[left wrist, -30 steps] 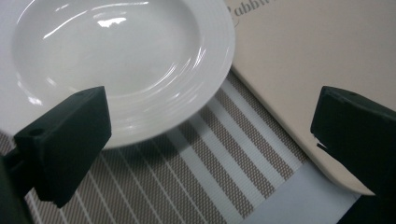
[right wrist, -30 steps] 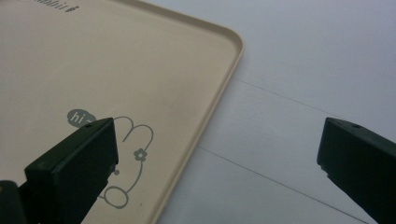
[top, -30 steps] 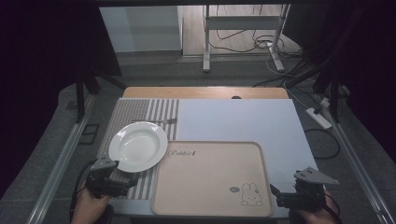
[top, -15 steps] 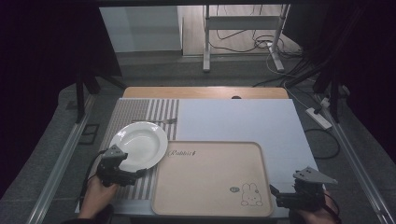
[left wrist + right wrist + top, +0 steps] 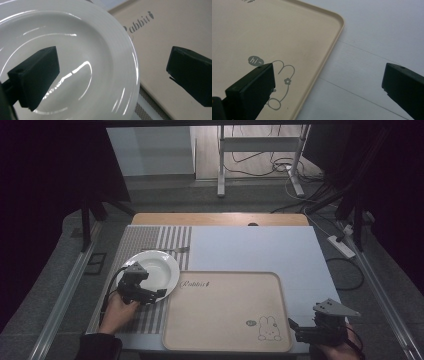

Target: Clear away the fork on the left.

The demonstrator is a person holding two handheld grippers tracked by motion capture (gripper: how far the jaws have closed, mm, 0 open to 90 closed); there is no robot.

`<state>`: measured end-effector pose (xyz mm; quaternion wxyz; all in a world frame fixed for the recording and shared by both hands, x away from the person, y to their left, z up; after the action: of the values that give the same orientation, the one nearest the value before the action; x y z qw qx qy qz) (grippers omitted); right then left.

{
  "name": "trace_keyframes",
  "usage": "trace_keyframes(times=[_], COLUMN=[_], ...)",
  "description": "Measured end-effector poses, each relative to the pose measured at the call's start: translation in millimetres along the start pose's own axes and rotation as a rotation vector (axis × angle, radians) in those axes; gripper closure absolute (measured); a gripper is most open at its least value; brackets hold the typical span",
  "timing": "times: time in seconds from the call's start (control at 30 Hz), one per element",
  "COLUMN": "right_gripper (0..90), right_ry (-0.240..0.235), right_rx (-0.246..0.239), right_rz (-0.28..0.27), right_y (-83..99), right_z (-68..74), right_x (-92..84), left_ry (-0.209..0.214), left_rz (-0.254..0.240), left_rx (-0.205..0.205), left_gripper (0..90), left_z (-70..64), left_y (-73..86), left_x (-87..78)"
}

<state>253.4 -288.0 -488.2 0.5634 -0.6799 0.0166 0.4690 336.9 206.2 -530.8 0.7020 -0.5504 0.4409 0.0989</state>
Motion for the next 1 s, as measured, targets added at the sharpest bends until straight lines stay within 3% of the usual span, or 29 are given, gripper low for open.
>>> trace_keyframes(times=[0.3, 0.67, 1.0], right_gripper=[0.0, 0.0, 0.0], right_ry=[0.001, -0.004, -0.007], right_rx=[-0.005, -0.006, -0.007], right_rz=[0.008, 0.012, 0.012], right_y=[0.1, 0.2, 0.2], right_z=[0.2, 0.4, 0.4], right_x=[0.7, 1.0, 1.4], left_ry=[0.000, -0.009, -0.029], left_rz=[0.009, 0.039, 0.107], left_rx=[0.017, 0.014, 0.040], left_gripper=[0.1, 0.3, 0.4], left_z=[6.1, 26.3, 42.9], left_y=[-29.3, -56.3, -76.5], left_x=[23.9, 54.1, 87.9])
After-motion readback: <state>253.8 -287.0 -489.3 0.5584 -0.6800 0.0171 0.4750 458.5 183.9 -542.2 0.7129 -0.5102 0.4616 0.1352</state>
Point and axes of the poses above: each handheld gripper's, and its own axes: x roughly forward along the jaws, y roughly out of its underside, z roughly to its left, the point moved 5 cm from there along x, roughly forward along the jaws, and after that the axes turned 13 degrees about -y, right-handed, at the moved point
